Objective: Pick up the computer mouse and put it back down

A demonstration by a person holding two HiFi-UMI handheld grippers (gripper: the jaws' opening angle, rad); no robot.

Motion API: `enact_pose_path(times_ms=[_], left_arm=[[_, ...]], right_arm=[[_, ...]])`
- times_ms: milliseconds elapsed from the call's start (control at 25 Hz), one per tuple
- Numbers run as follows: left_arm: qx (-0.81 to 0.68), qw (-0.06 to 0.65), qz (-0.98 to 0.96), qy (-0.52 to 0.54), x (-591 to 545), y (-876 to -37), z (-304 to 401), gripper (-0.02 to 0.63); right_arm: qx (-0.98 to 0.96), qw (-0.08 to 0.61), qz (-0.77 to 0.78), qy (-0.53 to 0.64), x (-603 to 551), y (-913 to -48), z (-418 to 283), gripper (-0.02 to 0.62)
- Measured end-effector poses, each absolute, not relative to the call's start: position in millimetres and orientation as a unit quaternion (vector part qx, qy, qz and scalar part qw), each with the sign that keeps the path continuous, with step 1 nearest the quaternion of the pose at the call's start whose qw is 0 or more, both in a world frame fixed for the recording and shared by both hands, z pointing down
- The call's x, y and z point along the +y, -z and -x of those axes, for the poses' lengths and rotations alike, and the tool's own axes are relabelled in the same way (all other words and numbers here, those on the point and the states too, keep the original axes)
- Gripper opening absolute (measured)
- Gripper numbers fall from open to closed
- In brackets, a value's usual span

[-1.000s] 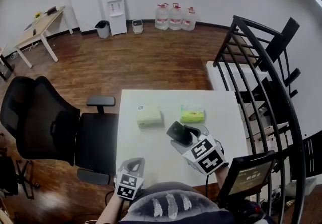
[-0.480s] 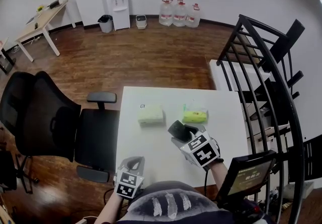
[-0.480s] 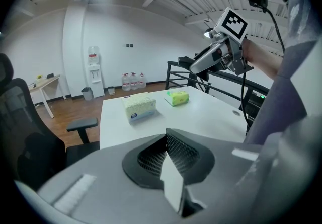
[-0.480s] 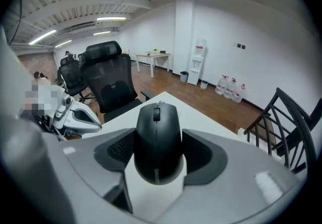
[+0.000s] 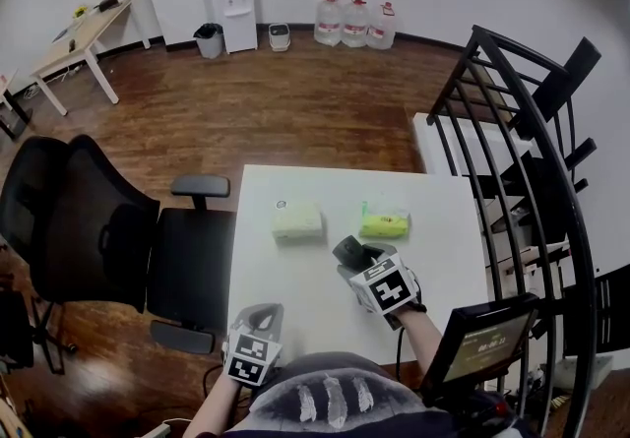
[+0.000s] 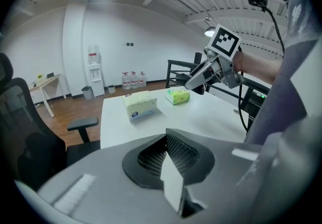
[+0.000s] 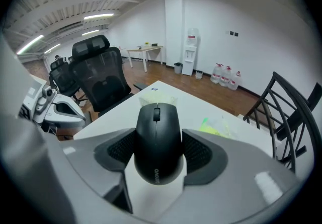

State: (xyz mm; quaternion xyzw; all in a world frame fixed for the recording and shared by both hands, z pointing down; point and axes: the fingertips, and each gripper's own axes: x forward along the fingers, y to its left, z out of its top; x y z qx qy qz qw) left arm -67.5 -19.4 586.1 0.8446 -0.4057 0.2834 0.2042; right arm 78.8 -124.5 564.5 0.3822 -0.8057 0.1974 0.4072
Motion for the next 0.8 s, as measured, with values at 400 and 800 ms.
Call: enact_pose_path(times_ms=[400,800], left_arm=[[-0.411,0.206,-0.841,-0.285,-17.2,-585.9,70.2,0.015],[-0.410,0.209,-0.840,-0.287,-16.7,-586.8,70.9,0.015]], right_arm=[[-0.770,0.429,-0.399,-0.254,-121.8,-621.1,-92.0,0.295],[-0.749,0.462,-0.372,-0.297,-107.9,-669.8,-87.3,0.296]])
